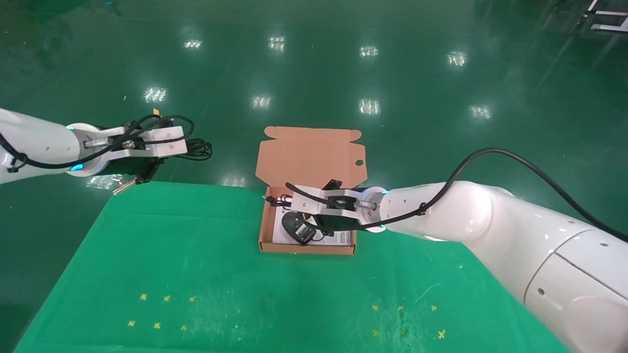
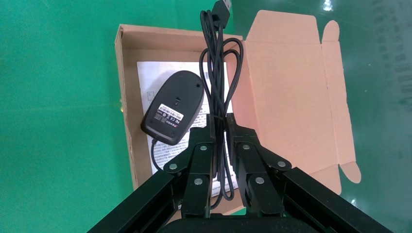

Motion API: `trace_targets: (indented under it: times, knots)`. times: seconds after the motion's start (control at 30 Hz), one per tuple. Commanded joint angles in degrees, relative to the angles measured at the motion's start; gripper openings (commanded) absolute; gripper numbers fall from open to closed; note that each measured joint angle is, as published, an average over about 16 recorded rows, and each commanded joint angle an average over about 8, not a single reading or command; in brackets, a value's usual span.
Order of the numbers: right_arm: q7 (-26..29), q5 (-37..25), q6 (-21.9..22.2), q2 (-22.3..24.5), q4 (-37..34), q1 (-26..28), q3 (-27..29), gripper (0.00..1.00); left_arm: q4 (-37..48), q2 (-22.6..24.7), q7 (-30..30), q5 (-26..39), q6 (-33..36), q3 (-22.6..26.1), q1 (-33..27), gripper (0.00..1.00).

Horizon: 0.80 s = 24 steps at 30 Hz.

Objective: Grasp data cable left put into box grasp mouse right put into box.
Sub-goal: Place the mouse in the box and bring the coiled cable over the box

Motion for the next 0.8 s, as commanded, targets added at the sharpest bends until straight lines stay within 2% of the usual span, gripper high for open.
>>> trace_targets:
  times: [0.03, 0.2, 0.43, 0.8]
  knots:
    - [0.1, 0.1, 0.0, 0.0, -0.1, 0.0, -0.2, 1.00, 0.0, 0.0, 0.0, 0.0, 0.0, 0.0, 0.0, 0.00]
    - [0.1, 0.3, 0.0, 1.4, 1.8, -0.1, -0.2, 1.00, 0.1, 0.5, 0.1, -0.9, -0.3, -0.1, 0.6, 0.00]
    - [0.5, 0.6, 0.3, 4.5, 5.1, 0.4, 0.1, 1.00, 1.5, 2.5, 2.8, -5.8, -1.4, -0.2, 2.5, 0.00]
    - [3.5, -0.9, 1.5, 13.4, 12.2, 2.8, -0.1, 1.00, 6.4, 8.0, 9.0, -9.0, -9.4, 0.8, 6.6, 0.00]
